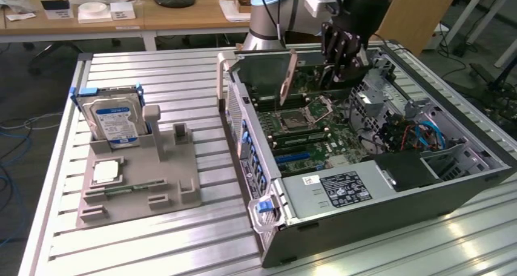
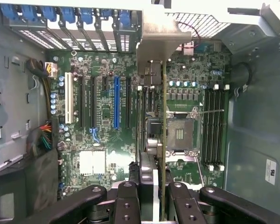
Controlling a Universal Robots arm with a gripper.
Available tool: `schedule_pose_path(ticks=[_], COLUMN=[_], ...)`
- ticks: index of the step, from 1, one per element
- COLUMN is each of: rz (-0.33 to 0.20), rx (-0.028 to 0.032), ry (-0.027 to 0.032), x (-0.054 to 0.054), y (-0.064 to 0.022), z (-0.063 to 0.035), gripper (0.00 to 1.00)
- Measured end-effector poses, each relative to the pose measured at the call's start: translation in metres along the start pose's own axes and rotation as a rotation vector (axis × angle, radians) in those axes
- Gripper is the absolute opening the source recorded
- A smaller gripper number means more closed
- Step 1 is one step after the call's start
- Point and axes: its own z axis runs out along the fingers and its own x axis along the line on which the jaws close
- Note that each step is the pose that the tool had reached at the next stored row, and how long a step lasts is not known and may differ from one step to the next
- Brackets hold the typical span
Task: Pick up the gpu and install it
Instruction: 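Insert the gpu into the slot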
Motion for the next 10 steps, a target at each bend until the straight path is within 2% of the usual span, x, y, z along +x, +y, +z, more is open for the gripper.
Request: schedule_pose_path(ticks=[10], rz=[0.001], rx=[0.0001], ry=[-0.0011], x=[0.0002], y=[0.0007], z=[0.0037], gripper=[0.28])
